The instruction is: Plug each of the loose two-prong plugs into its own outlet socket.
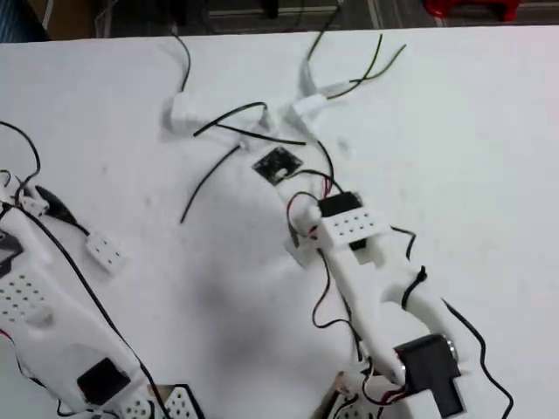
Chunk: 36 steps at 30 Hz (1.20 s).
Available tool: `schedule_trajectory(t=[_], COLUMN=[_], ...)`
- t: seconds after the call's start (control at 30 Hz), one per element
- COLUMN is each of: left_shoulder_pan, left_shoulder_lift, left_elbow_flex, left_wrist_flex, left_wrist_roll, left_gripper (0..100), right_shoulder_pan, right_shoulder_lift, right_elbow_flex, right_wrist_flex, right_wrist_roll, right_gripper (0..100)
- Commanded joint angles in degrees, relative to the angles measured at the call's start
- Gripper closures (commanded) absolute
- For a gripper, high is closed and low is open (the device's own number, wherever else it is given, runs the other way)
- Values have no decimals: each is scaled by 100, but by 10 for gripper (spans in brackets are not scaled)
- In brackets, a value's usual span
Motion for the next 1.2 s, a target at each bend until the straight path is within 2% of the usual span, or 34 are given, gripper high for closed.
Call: schedule_trajectory(t=[0.0,0.1,0.33,0.47,0.53,0.7,0.87,1.0,1.17], left_shoulder_pan=[470,716,1077,1323,1332,1358,1543,2387,3565], left_shoulder_lift=[-1297,-1332,-1349,-1385,-1385,-1349,-1393,-1393,-1569], left_elbow_flex=[1354,1943,2866,3209,3209,3244,3200,3209,3209], left_wrist_flex=[-193,-721,-1284,-1398,-1565,-1837,-1433,-1204,-1073], left_wrist_roll=[-501,-299,703,818,800,791,835,1002,1996], left_gripper=[702,702,702,710,757,986,976,977,977], right_shoulder_pan=[-84,-31,-31,-31,-31,-31,-31,-31,242], right_shoulder_lift=[145,268,330,330,330,321,321,312,286], right_elbow_flex=[-220,-220,-211,-211,-211,-202,-211,-211,-237], right_wrist_flex=[-110,-110,-84,-75,-75,40,40,40,136], right_wrist_roll=[-35,-35,-35,-35,-35,-35,-35,-35,-35], right_gripper=[745,745,745,745,745,745,745,745,745])
